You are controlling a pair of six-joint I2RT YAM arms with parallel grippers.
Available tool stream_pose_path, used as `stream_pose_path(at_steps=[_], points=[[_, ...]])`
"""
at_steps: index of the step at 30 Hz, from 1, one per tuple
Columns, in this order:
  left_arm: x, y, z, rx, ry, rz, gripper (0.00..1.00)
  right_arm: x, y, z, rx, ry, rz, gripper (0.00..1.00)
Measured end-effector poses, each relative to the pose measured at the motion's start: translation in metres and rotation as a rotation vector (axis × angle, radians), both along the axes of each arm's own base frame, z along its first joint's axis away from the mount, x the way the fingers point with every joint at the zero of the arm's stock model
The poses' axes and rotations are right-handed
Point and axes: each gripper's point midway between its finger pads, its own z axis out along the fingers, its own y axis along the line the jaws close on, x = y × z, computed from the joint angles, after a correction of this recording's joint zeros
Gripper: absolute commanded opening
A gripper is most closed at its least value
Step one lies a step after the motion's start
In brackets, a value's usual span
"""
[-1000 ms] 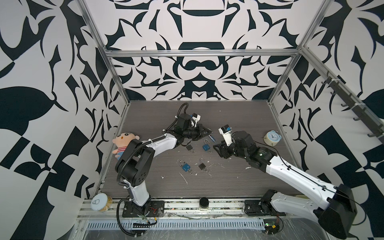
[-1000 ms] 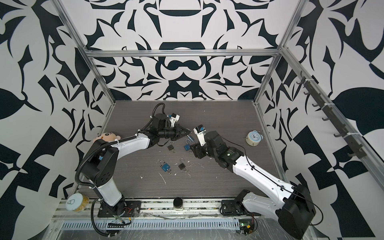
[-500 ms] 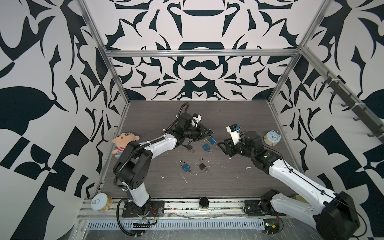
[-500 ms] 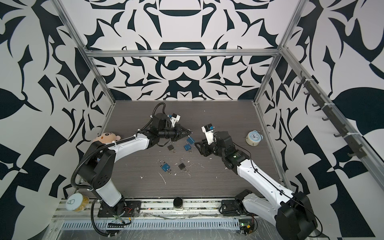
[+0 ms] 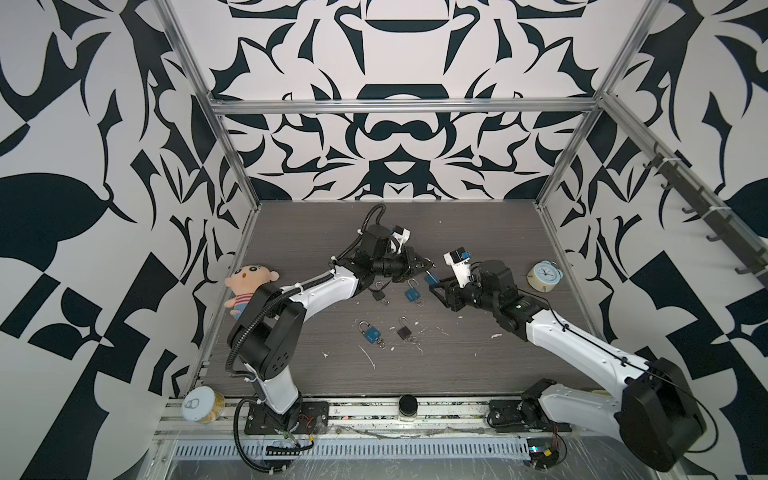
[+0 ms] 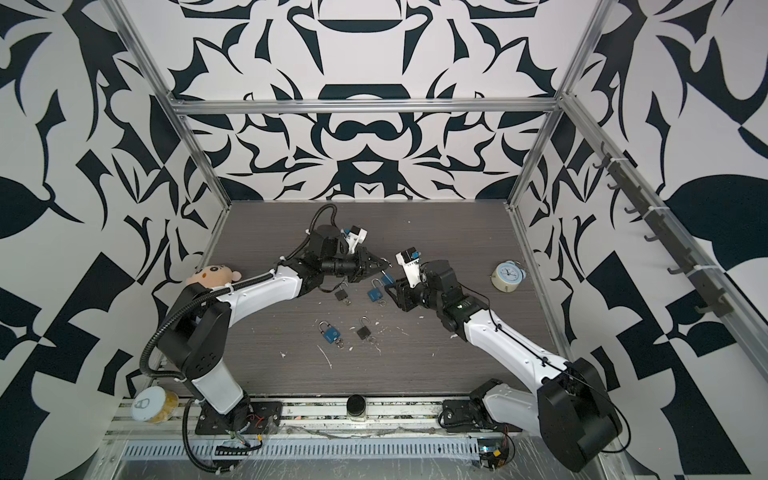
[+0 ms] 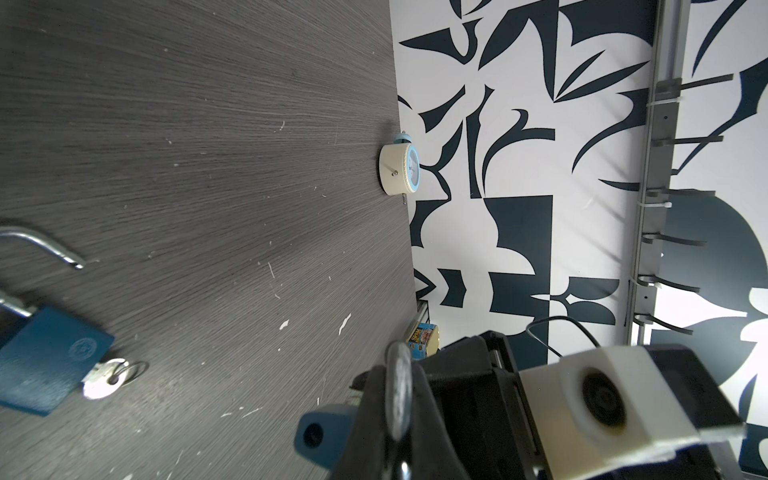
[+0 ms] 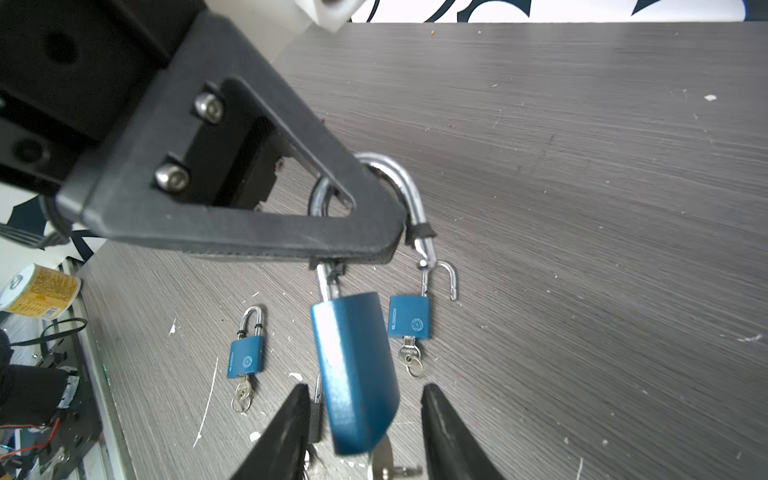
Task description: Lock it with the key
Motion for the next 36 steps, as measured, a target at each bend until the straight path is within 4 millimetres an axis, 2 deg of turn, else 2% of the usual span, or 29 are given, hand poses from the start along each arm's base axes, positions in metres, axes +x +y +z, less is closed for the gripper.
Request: stream_pose_path(at_steps=[7,10,13,16,25,26,27,29,30,33,36], points=[[-0.001,-0.002,0.002,-0.007,0.007,-0.001,0.0,0.004,0.002,0.006,0.016,-0.023,-0.002,0.39],[-0.001,-0.002,0.002,-0.008,0.011,-0.001,0.0,0.005,0.003,0.004,0.018,-0.02,-0.003,0.33],[-0.001,-0.002,0.003,-0.011,0.014,0.002,0.0,0.006,0.004,0.004,0.022,-0.021,-0.001,0.21],[0.0,-0.002,0.004,-0.015,0.015,0.003,0.0,0.003,0.008,0.007,0.029,-0.033,0.028,0.0],[0.001,-0.001,0.005,-0.02,0.014,0.005,0.0,0.001,0.009,0.01,0.038,-0.032,0.032,0.0],[0.001,-0.001,0.005,-0.02,0.013,0.002,0.05,0.0,0.009,0.01,0.038,-0.028,0.034,0.0],[0.002,0.001,0.006,-0.019,0.009,0.004,0.21,-0.001,0.009,0.011,0.037,-0.021,0.037,0.0],[0.002,0.004,0.01,-0.017,-0.007,0.006,0.41,-0.004,0.009,0.014,0.033,-0.001,0.046,0.0],[0.004,0.007,0.015,-0.02,-0.025,0.01,0.46,-0.006,0.009,0.015,0.028,0.016,0.051,0.0],[0.013,0.03,0.033,-0.008,-0.101,0.055,0.5,-0.013,0.009,0.019,0.021,0.072,0.08,0.0],[0.02,0.052,0.055,0.019,-0.22,0.095,0.51,-0.023,0.01,0.02,0.023,0.127,0.115,0.0]])
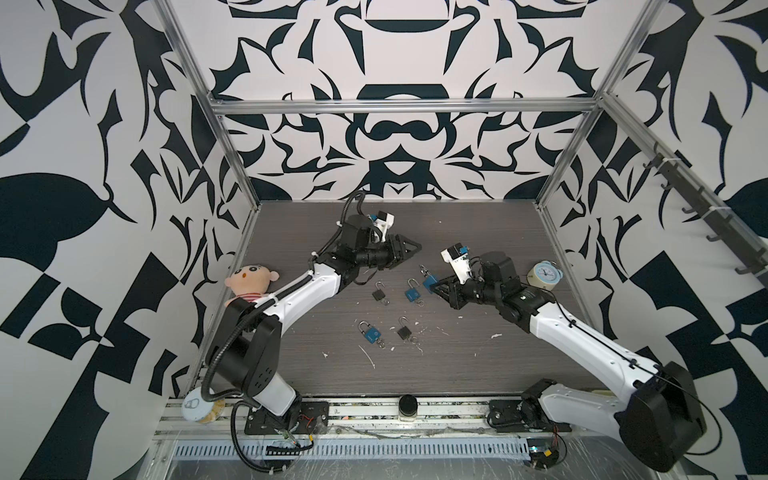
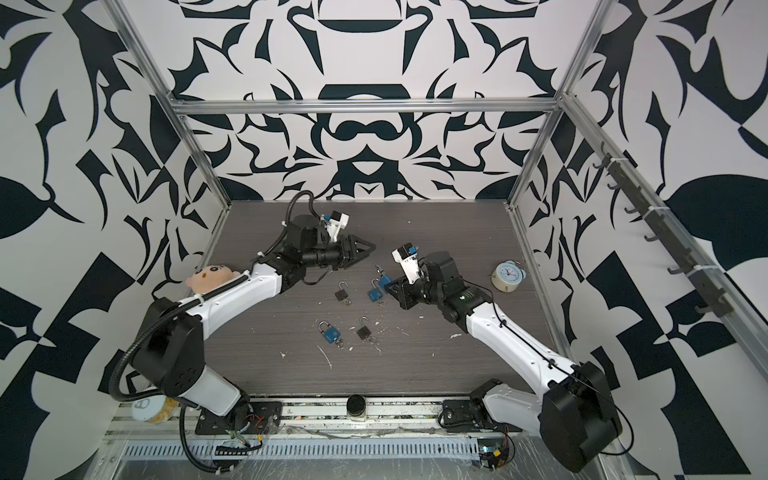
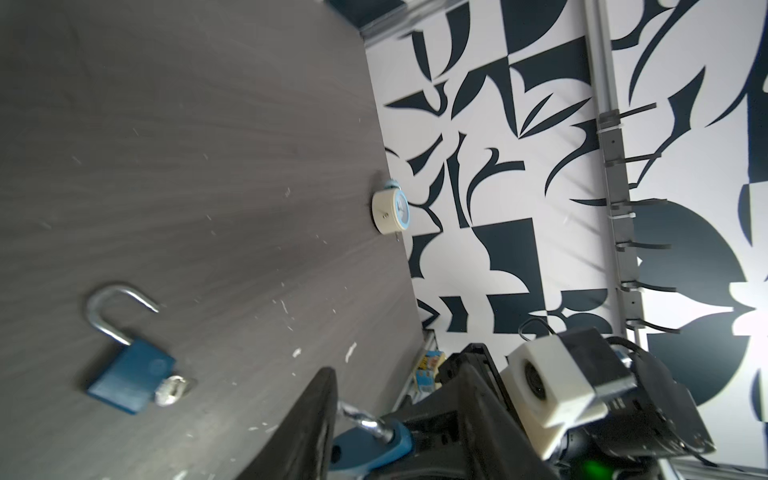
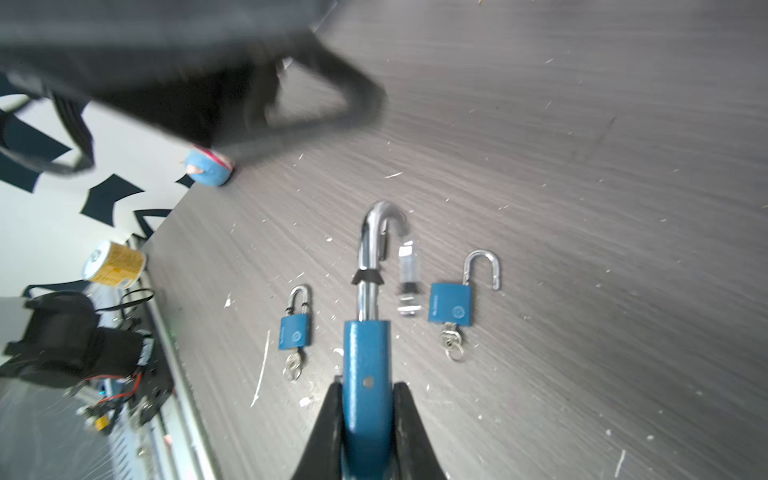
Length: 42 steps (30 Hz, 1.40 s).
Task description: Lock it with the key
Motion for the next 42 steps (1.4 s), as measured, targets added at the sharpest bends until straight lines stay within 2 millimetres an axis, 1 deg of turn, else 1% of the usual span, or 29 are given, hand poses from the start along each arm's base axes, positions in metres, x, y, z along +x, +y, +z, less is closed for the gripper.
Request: stream_pose_path(at_steps=[1,3,6,10,12,17,19,23,26,29,38,42], points=[[0.0,0.005,0.006,0.009,-0.041,0.004,0.51,-0.004,0.001,-0.001,0.002,0.018,0.013,0.0],[-0.007,0.011,0.017,0.023,-0.132,-0.021,0.5,-0.012,0.002,-0.003,0.007,0.06,0.04,0.0],[-0.023,0.01,0.019,0.034,-0.206,-0.089,0.49,-0.023,0.005,-0.006,0.023,0.112,0.073,0.0],[-0.04,0.007,0.007,0.045,-0.242,-0.189,0.48,-0.035,0.01,-0.004,0.063,0.17,0.115,0.0],[-0.047,0.007,-0.002,0.051,-0.241,-0.227,0.48,-0.04,0.013,0.0,0.088,0.194,0.138,0.0],[-0.063,0.009,-0.025,0.055,-0.212,-0.287,0.48,-0.048,0.02,0.016,0.161,0.236,0.188,0.0],[-0.068,0.009,-0.029,0.044,-0.202,-0.312,0.47,-0.049,0.021,0.022,0.187,0.247,0.201,0.0],[-0.078,0.008,-0.027,-0.009,-0.202,-0.364,0.44,-0.05,0.023,0.031,0.228,0.27,0.214,0.0],[-0.083,0.009,-0.026,-0.049,-0.198,-0.385,0.37,-0.048,0.024,0.031,0.245,0.291,0.217,0.0],[-0.085,0.012,-0.028,-0.069,-0.182,-0.393,0.31,-0.047,0.026,0.03,0.259,0.319,0.218,0.0],[-0.087,0.012,-0.022,-0.094,-0.189,-0.407,0.29,-0.045,0.029,0.035,0.294,0.341,0.224,0.0],[-0.087,0.013,-0.021,-0.097,-0.191,-0.409,0.25,-0.043,0.031,0.039,0.305,0.343,0.226,0.0]])
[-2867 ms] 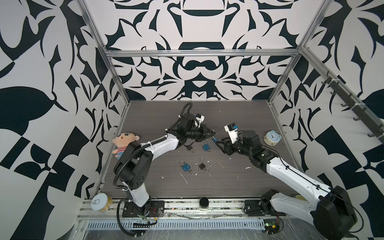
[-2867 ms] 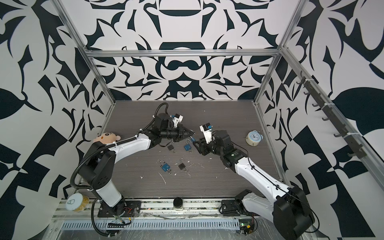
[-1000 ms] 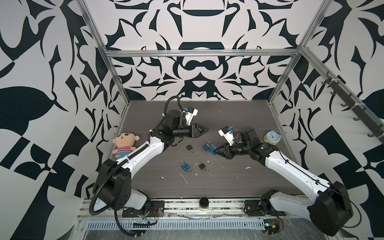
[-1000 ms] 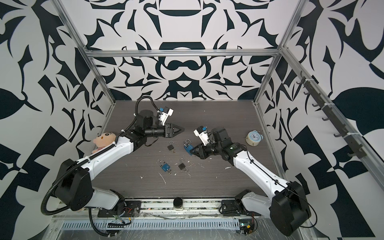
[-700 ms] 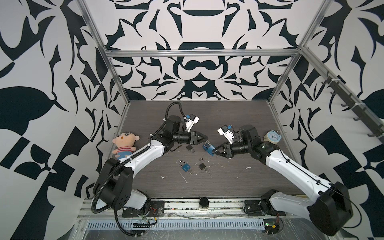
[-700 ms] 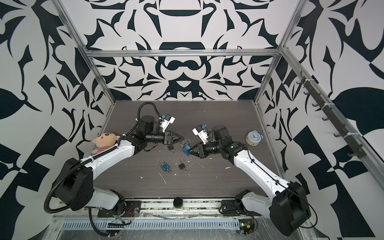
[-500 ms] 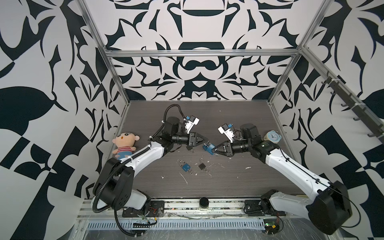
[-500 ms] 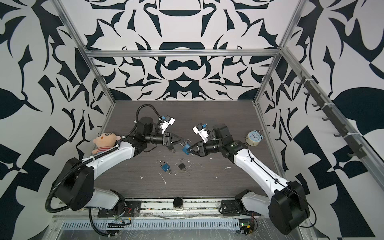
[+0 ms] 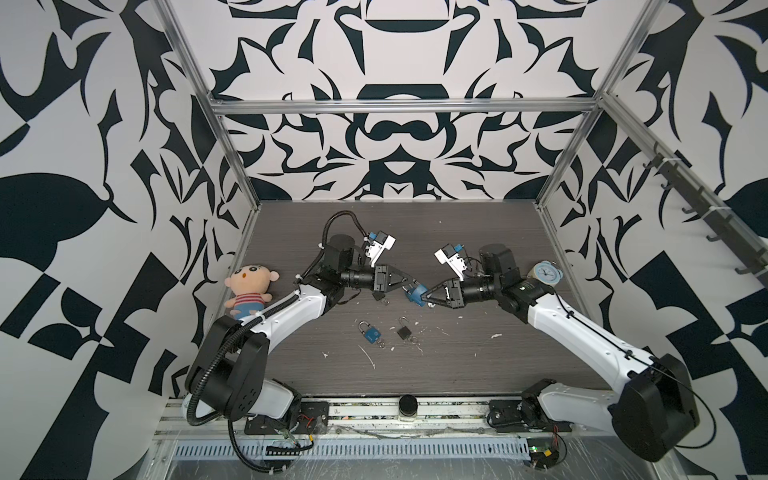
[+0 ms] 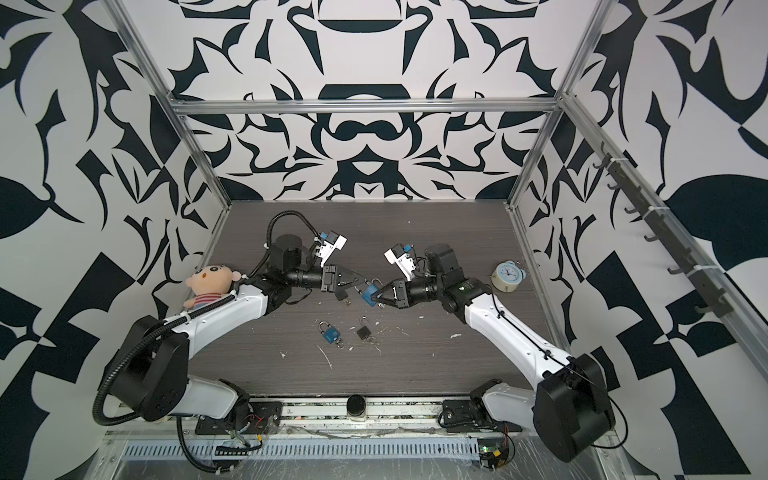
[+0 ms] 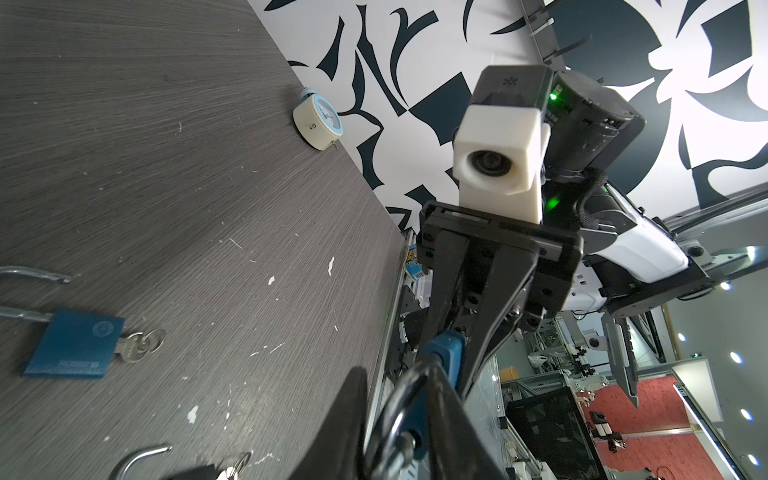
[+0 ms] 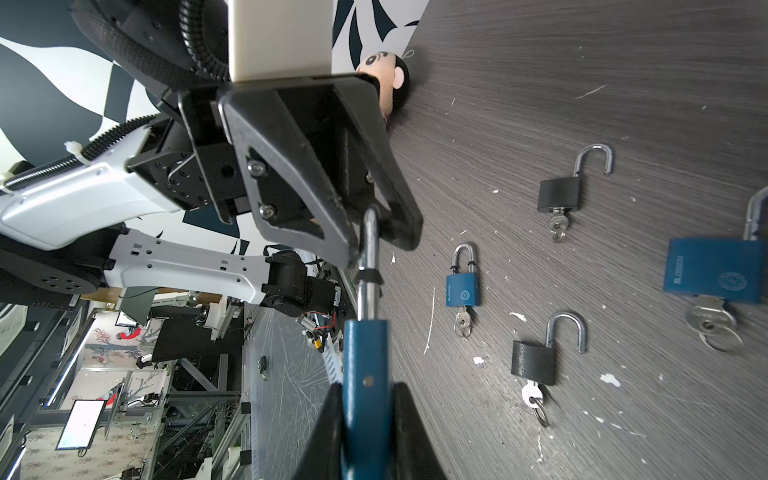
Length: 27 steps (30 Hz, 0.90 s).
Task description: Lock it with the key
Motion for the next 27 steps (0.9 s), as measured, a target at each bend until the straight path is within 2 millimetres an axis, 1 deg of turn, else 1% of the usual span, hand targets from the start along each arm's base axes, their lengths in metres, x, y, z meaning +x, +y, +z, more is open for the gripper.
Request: stream_pose_path(at_steps=[3,9,12,27], points=[[-0.0003,0.0002,0.0007,-0.001,-0.002,0.0,0.21,0.0004,0.0009,0.0002,0.006,0.01,0.001,0.0],[-0.0013,0.0019,0.0038,-0.011,0.007,-0.009,0.06,0.0004,0.0015,0.0013,0.016,0.024,0.006,0.0],[-0.0011,0.0026,0.0041,-0.012,0.009,-0.009,0.0,0.0005,0.0025,0.0015,0.023,0.031,0.011,0.0],[0.0016,0.0039,0.0053,-0.015,0.001,-0.002,0.0,0.0027,0.0032,0.0092,0.099,0.137,0.018,0.0]])
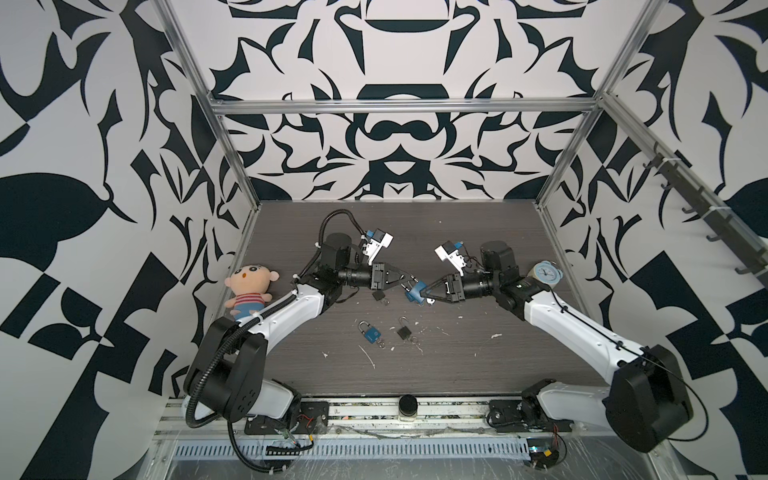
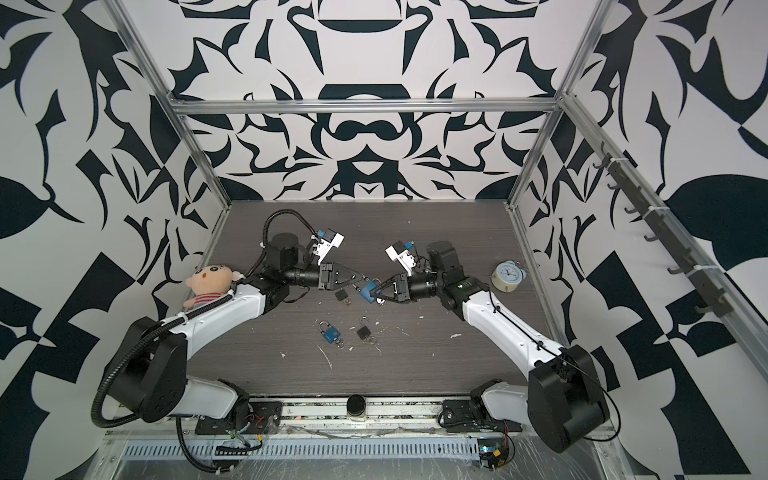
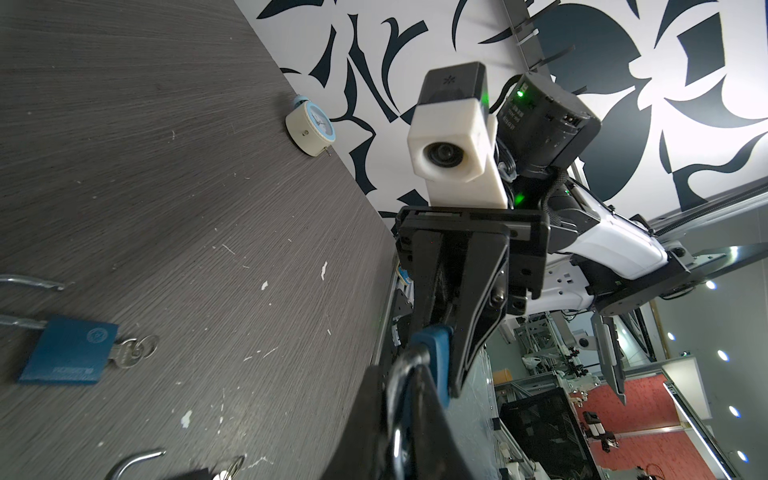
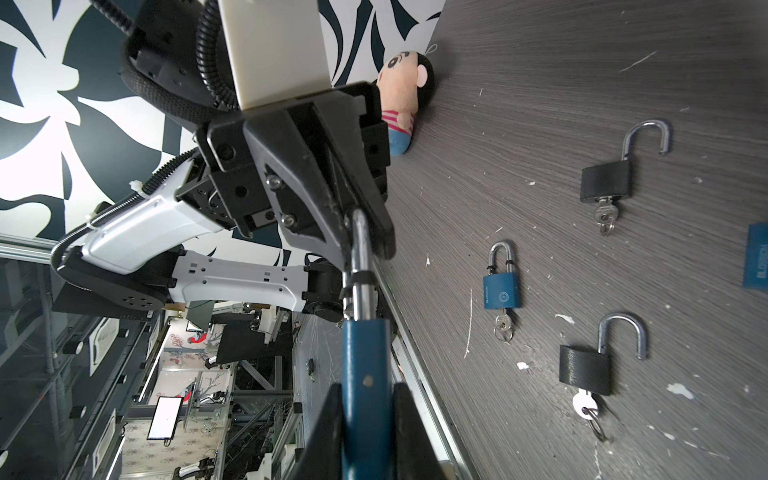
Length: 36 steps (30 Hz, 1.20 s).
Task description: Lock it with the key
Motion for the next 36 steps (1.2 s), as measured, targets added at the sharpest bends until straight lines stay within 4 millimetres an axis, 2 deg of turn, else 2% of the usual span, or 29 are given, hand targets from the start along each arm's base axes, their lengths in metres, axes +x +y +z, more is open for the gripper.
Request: stream_pose_path(at_steps=[36], points=[[0.0067,-0.0077,0.0013,-0.023,-0.019,0.042,0.0,0.007,-0.0031,0.0059,0.027,0.082,-0.033,0.0]])
